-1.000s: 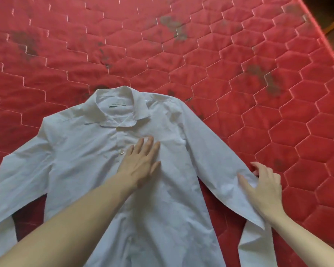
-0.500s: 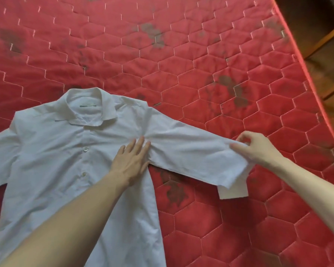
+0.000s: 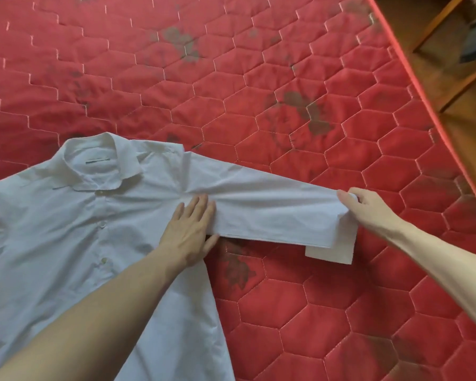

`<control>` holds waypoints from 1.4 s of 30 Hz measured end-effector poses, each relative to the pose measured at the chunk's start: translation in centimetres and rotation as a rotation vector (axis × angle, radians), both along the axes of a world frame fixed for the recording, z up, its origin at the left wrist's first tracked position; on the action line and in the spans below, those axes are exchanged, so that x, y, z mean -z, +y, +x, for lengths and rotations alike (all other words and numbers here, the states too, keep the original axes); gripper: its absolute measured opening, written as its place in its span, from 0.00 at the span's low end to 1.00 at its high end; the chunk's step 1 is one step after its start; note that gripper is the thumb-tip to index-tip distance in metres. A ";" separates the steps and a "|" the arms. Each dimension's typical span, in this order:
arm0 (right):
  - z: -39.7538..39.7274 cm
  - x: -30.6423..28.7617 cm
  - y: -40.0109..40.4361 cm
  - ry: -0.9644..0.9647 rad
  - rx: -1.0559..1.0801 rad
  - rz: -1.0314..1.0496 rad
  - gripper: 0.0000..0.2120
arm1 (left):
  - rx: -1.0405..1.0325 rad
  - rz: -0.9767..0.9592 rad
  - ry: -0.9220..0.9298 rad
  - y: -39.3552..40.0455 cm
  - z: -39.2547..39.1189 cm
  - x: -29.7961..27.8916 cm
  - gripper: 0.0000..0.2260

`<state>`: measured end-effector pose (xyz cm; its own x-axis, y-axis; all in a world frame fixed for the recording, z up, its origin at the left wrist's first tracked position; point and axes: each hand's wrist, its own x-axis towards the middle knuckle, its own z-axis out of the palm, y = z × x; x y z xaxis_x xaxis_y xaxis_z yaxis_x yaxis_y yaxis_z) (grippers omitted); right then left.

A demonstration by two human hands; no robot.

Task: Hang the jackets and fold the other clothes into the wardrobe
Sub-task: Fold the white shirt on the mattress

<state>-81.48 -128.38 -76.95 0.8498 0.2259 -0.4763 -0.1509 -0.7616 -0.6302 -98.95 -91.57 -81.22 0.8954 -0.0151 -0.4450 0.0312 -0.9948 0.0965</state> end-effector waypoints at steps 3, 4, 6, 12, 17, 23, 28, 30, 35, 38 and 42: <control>2.5 -1.4 -0.1 0.044 -0.047 -0.053 0.25 | 0.095 -0.023 0.001 -1.8 1.4 0.0 0.41; 3.3 -1.9 -0.3 0.091 -0.094 -0.099 0.27 | 0.113 -0.008 0.001 -2.5 1.7 0.1 0.42; 4.7 -2.6 -0.8 0.150 -0.203 -0.200 0.29 | 0.077 0.057 0.001 -4.0 2.3 0.4 0.41; 6.9 -3.8 -3.4 0.346 -0.379 -0.334 0.09 | -0.225 0.030 -0.013 -7.0 3.0 1.1 0.37; 7.3 -2.9 -5.9 0.168 -0.219 -0.239 0.03 | -0.316 -0.029 -0.089 -7.8 3.7 0.6 0.43; 4.9 -0.2 -6.1 -0.274 0.069 -0.281 0.15 | -0.328 -0.014 -0.023 -9.1 3.5 1.6 0.40; 1.0 2.4 -6.8 -0.141 0.522 -0.418 0.25 | -0.201 0.000 -0.055 -9.0 2.3 2.1 0.39; -0.1 3.0 -7.3 -0.091 0.563 -0.390 0.29 | -0.116 0.021 -0.081 -9.1 2.1 2.0 0.37; 0.1 4.0 -8.7 -0.011 0.691 -0.053 0.16 | -0.019 -0.006 -0.093 -10.8 2.2 2.1 0.33; 0.1 4.1 -10.1 -0.065 0.780 0.070 0.06 | -0.019 -0.004 -0.104 -12.0 2.3 2.0 0.32; -1.5 3.9 -11.6 0.016 0.775 -0.098 0.07 | -0.044 0.022 -0.075 -13.7 2.1 1.7 0.32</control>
